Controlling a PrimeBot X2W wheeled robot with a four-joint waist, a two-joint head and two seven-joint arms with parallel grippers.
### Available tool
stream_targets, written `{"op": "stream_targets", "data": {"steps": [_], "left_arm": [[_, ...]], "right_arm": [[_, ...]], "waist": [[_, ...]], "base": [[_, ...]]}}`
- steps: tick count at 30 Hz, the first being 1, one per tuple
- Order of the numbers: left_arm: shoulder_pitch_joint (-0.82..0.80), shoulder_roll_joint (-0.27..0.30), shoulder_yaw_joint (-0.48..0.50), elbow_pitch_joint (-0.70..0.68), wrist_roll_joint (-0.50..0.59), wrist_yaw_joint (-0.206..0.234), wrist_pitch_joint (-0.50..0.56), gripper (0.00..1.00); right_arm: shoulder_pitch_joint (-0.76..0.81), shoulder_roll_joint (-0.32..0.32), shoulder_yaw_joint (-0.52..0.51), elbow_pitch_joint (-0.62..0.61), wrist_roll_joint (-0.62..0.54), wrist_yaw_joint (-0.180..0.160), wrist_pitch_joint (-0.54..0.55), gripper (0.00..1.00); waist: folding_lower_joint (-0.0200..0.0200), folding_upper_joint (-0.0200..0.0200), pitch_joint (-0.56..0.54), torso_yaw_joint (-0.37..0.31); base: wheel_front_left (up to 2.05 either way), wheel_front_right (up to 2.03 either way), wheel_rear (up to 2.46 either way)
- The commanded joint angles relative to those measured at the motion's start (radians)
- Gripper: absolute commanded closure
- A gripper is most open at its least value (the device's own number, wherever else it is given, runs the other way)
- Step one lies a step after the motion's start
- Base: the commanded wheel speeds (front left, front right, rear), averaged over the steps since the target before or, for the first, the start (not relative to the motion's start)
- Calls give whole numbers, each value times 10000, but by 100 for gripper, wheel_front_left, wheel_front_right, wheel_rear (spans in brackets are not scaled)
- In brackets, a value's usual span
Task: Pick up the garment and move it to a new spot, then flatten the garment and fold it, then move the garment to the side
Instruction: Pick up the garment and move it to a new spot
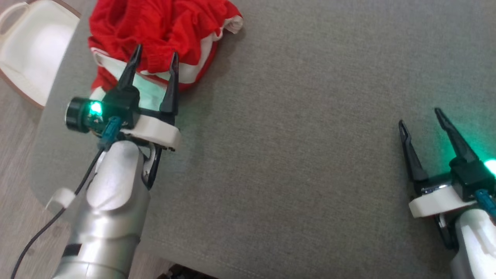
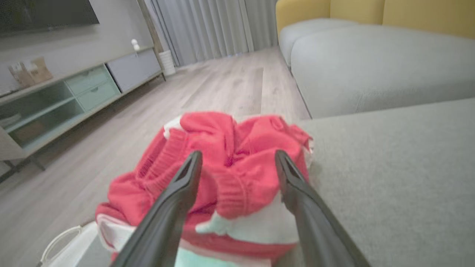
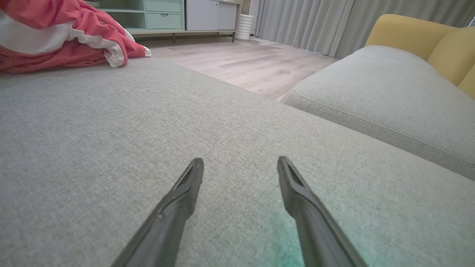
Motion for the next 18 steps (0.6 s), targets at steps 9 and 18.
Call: {"op": "stream_targets", "data": {"steps": [9,18], "left_arm": [[-1016,260,575,1600,-58,865,-42,0],[-1561,205,579,3083,-311,602,-42,100]], "right_arm": [[-284,-88,289,-339,-109,46,-78,0],[-315,0,118,-360,-94,46,-78,0]], "waist": [[-2,1,367,-501],[-2,1,364,-677]], "base": [[0,0,0],[0,0,0]]}}
